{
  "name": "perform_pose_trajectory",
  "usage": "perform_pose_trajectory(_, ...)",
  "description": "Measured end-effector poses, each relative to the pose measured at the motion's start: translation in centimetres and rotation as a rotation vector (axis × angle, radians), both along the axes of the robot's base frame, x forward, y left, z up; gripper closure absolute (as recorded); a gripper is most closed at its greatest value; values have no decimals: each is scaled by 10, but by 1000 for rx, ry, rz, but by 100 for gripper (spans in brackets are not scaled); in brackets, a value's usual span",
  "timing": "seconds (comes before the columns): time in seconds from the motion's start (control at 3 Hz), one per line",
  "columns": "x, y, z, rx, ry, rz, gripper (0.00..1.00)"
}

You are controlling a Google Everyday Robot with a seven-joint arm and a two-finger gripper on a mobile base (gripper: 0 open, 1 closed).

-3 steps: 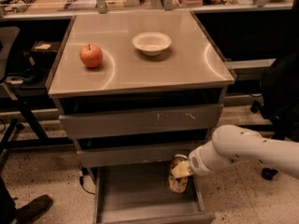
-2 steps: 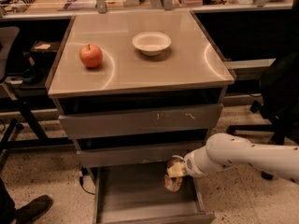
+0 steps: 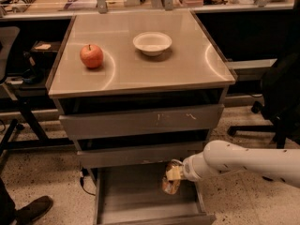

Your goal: Place orange can into bottom drawer

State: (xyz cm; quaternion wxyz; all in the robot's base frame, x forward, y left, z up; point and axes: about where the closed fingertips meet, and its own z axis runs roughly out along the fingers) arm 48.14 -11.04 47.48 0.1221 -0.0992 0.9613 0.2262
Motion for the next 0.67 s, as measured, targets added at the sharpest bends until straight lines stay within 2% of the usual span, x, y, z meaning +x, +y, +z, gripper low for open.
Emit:
perform_pose_trajectory(0.33,-5,10,-25,26,23,-15,100)
perform_pose_trajectory(0.67,-10,14,-78,70,78,-128,100)
